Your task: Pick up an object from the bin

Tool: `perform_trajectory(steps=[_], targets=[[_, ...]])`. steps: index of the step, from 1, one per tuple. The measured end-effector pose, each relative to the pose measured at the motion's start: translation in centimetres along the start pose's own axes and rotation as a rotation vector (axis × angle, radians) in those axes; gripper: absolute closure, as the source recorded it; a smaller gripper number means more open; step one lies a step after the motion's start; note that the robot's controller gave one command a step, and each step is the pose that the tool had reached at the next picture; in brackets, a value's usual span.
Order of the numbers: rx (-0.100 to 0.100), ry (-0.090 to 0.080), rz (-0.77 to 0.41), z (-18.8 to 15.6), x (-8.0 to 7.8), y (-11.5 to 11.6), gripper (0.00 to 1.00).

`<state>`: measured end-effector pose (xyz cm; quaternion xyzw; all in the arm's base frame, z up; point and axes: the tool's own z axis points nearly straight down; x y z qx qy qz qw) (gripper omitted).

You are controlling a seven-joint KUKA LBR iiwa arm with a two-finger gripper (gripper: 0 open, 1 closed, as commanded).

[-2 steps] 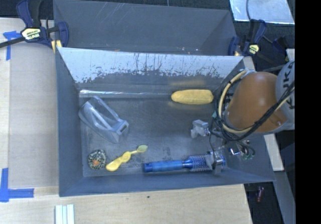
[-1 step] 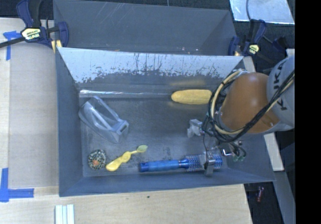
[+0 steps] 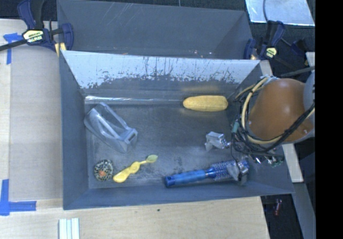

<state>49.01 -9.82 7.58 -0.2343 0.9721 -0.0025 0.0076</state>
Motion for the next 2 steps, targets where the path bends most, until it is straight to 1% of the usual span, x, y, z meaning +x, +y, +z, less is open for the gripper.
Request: perform_trajectory(steps=[1,2], targets=[[0.002,-0.002,-0.24,0.45,1.72,-2.12,0.0],[0.003,-0.001,-0.121,0.57,1.41,-1.74,1.0]])
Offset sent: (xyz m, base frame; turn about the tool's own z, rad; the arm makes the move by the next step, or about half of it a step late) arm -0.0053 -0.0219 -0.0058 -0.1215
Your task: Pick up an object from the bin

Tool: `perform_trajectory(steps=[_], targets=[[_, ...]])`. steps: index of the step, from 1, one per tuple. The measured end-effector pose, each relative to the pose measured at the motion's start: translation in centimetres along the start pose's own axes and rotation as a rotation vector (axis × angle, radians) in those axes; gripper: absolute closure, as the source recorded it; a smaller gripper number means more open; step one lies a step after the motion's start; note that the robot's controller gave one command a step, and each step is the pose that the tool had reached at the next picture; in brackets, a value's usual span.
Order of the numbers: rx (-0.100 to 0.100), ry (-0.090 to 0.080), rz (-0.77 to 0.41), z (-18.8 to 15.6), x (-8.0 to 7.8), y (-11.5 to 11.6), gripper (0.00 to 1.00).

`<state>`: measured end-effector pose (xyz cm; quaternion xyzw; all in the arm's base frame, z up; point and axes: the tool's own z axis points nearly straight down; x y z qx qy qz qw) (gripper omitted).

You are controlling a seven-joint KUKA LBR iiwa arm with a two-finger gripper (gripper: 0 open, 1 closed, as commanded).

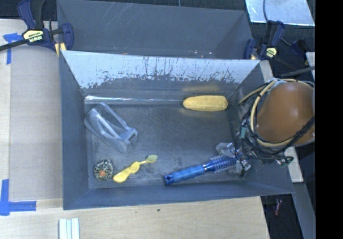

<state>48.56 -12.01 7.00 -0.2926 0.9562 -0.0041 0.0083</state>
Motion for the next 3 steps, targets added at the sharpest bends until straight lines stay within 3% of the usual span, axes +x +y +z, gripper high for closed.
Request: perform_trajectory(steps=[1,2,3], targets=[[0.0,0.0,0.0,0.0,0.0,0.0,1.0],[-0.003,0.002,-0.008,-7.6,-0.1,-0.5,1.0],[-0.003,0.0,-0.014,-12.1,-0.4,-0.5,1.0]])
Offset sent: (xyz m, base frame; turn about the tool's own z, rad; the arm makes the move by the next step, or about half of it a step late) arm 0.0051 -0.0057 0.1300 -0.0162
